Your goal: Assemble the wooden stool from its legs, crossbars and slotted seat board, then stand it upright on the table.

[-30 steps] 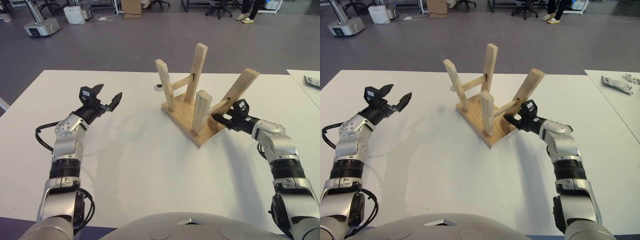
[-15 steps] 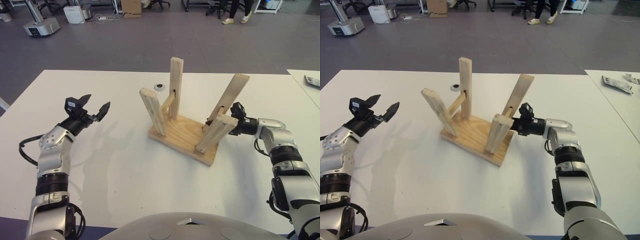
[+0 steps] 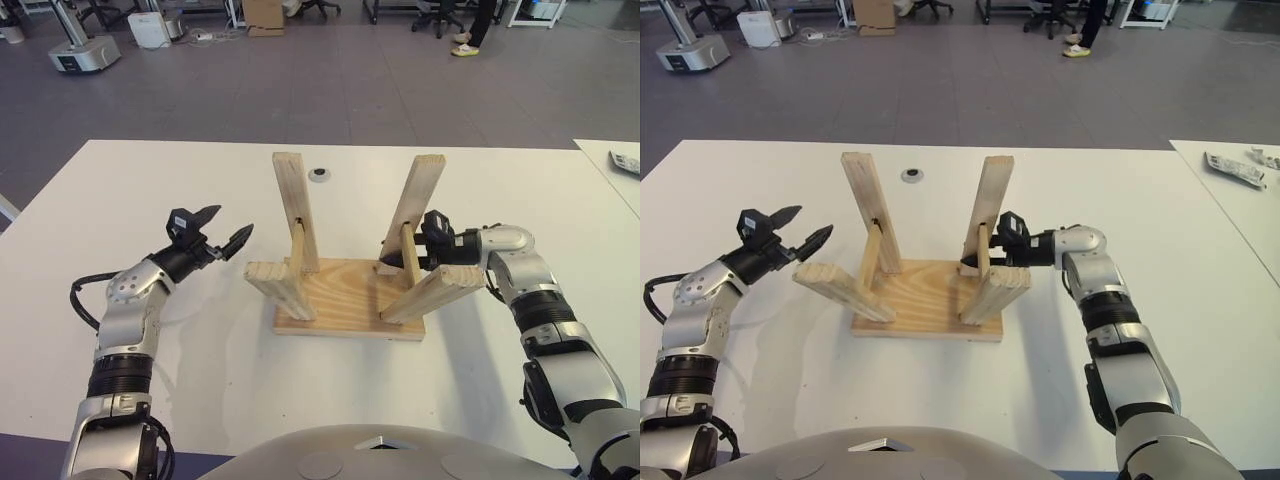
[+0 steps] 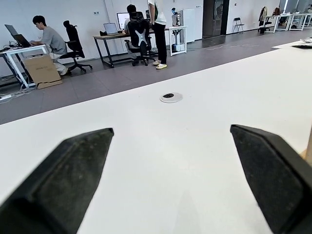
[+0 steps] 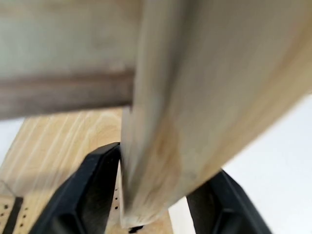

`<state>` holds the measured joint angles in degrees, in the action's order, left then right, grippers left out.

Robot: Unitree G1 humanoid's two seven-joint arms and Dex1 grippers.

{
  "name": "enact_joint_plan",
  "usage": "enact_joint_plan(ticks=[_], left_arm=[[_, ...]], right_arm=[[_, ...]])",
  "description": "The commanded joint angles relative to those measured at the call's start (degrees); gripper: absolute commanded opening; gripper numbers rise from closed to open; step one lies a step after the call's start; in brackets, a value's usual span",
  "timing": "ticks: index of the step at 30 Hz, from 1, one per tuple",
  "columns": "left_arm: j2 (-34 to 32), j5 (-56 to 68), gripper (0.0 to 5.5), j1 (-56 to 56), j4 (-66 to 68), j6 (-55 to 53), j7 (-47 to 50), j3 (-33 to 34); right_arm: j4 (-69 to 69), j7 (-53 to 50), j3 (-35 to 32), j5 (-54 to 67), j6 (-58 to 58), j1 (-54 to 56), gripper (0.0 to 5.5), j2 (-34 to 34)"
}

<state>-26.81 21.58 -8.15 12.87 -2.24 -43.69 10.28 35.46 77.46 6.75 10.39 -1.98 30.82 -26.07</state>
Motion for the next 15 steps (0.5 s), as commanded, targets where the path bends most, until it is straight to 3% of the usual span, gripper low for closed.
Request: enact_joint_plan(ticks=[1, 6, 8, 11, 13, 15], left_arm=[[1.78, 6.41, 4.44, 1.53, -0.95, -9.53, 3.20, 4.01], [-0.16, 6.64, 4.44, 5.39, -3.13, -17.59, 3.97, 4.12], [-0.38, 7.92, 4.44, 6.90, -4.89, -15.67, 0.57, 5.18], [1.32, 9.88, 4.44, 10.91, -9.57, -14.68, 0.46, 7.09], [0.58, 8.37, 4.44, 15.50, -11.98, -16.69, 0.37, 5.03], [-0.07, 6.96, 4.08, 18.32, -13.36, -15.98, -0.44, 4.10]], right_arm=[[1.09, -2.28, 0.95, -4.23, -3.41, 0.12, 2.30, -3.57], [-0.25, 1.05, 0.23, -4.35, -5.68, -4.18, 2.30, -9.50], [-0.70, 0.78, -1.36, -3.13, -4.86, -5.90, 2.30, -11.33], [-2.94, -5.80, -4.04, -3.61, 4.29, -9.12, 2.30, -13.71], [-6.98, -8.33, -5.59, -2.61, 5.17, -14.69, 1.88, -13.64], [-12.31, -8.78, -5.98, -1.23, 5.73, -20.89, 1.53, -13.33]])
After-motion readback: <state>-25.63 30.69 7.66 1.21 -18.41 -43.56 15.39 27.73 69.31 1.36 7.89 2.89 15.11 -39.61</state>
